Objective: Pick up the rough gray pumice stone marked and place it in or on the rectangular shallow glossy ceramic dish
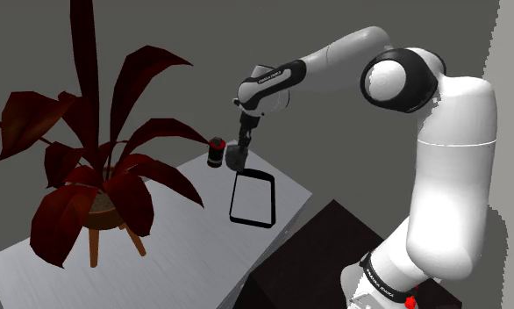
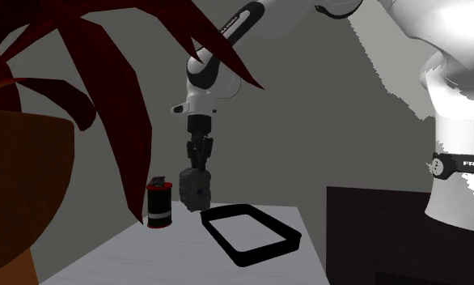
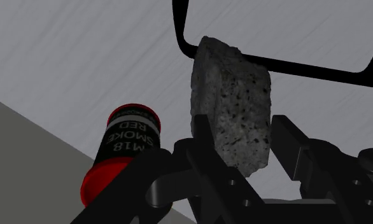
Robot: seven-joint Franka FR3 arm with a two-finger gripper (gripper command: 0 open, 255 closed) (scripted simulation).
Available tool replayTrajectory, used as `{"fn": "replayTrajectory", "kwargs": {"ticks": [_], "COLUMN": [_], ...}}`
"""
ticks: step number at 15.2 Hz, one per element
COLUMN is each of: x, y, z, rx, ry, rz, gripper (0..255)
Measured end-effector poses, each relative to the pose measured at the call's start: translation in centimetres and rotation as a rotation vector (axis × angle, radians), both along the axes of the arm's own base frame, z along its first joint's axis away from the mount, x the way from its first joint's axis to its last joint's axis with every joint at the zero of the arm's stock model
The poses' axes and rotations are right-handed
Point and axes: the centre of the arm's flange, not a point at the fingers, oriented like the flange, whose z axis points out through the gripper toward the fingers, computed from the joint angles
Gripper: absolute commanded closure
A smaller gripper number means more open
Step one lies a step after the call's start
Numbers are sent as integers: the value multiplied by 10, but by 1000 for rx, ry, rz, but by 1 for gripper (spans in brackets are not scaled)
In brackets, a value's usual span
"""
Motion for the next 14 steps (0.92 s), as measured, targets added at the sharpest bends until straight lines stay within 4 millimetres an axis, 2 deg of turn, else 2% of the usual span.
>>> {"fn": "replayTrajectory", "kwargs": {"ticks": [6, 8, 12, 14], "x": [-74, -99, -147, -159], "y": [-17, -29, -38, -42], "z": [6, 10, 9, 4], "rx": [0, 0, -1, 0], "ry": [0, 1, 1, 1], "rz": [0, 0, 0, 0], "gripper": [255, 255, 255, 255]}}
